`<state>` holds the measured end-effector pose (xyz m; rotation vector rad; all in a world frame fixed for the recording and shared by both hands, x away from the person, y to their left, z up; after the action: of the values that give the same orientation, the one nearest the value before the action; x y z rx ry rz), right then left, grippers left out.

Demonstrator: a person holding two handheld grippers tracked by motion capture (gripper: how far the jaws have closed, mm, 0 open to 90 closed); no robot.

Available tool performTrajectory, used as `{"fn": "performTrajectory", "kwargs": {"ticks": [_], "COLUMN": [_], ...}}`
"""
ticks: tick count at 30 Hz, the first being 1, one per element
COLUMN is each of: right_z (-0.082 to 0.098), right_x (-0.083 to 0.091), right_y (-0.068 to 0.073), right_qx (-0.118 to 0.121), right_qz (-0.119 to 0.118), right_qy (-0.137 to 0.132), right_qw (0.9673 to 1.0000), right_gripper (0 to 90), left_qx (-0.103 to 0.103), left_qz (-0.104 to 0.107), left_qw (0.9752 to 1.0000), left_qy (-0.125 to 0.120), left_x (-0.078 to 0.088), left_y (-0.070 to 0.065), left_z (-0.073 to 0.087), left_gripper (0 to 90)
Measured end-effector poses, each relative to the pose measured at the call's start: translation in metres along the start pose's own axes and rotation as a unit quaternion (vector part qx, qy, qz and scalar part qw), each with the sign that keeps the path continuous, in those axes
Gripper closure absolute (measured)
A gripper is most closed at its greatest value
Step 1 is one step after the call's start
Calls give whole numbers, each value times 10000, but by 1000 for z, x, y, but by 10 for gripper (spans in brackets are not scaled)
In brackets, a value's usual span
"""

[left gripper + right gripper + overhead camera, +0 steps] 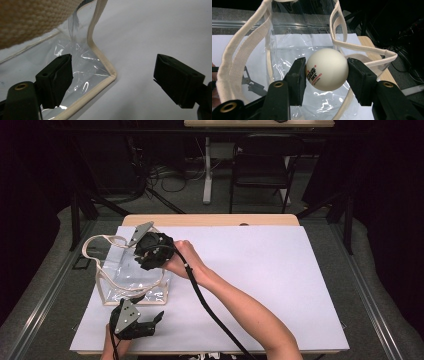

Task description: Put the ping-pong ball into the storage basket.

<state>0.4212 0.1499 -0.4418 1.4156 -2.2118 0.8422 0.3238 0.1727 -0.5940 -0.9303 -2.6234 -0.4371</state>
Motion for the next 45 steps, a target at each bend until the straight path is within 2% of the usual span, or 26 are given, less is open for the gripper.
{"fn": "performTrajectory", "kwargs": {"ticks": [45], "right_z": [17], "right_x": [-22], "right_y": [9], "right_qx": [55], "right_qz": [-210], "right_qy": [526], "right_qw": [9984], "right_gripper": [505], "left_qx": [0], "left_qz": [17], "left_qw": [10000], "left_qy": [4], "left_x": [0], "left_y": [0], "left_z": [0], "left_gripper": [161]}}
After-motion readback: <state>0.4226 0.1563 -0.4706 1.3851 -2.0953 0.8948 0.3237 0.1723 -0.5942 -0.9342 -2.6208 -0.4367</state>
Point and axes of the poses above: each handheld gripper's, and its own axes: x roughly backward along the jaws, z roughly out of its underside, y roughly to its left, the point moved 10 cm from there along -x, roughly forward along the jaws, and after that the axes turned 2 degrees about -y, right-handed, at the moved point
